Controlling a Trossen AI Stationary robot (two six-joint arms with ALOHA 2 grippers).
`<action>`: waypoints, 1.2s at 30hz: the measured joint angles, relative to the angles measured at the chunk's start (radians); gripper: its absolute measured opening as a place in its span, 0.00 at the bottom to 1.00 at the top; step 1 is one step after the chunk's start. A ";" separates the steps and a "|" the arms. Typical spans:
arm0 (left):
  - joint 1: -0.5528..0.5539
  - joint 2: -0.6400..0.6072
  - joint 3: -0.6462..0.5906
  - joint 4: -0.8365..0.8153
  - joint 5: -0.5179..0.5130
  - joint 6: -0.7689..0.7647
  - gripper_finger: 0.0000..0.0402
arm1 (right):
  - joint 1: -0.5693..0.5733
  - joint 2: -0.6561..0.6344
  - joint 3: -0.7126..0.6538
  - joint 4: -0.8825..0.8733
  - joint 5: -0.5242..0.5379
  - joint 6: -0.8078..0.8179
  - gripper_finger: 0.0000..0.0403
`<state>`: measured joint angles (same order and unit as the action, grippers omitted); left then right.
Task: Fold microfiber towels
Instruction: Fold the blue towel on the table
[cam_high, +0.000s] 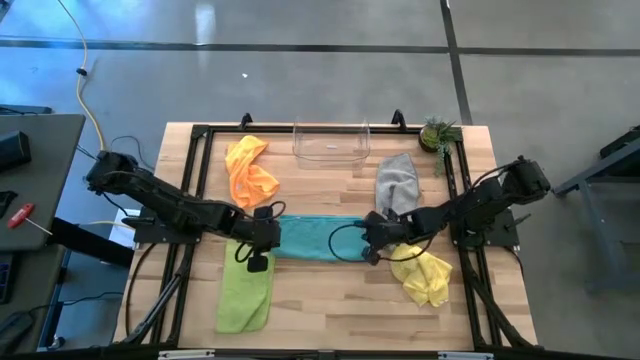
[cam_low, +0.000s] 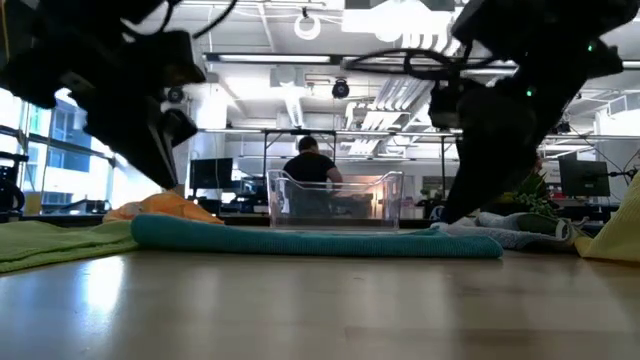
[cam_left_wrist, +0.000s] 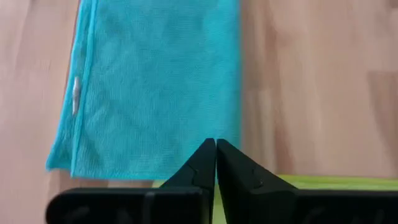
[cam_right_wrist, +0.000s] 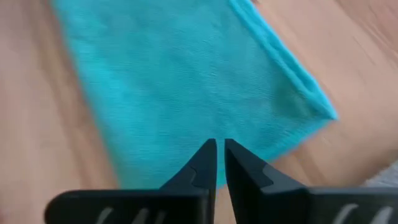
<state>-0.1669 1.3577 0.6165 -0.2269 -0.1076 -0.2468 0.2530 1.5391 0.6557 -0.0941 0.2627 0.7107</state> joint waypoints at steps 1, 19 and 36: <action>0.004 0.009 -0.006 0.022 0.002 0.005 0.02 | -0.011 0.000 -0.006 0.000 -0.005 -0.006 0.04; 0.093 -0.018 -0.009 0.014 -0.024 0.091 0.00 | -0.300 0.029 -0.002 -0.087 -0.091 -0.329 0.00; 0.263 0.003 -0.010 0.060 0.183 0.267 0.00 | -0.049 0.073 0.050 0.013 -0.244 -0.125 0.00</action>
<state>0.0959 1.3608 0.6067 -0.1669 0.0752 0.0204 0.2039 1.6118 0.7052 -0.0813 0.0185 0.5858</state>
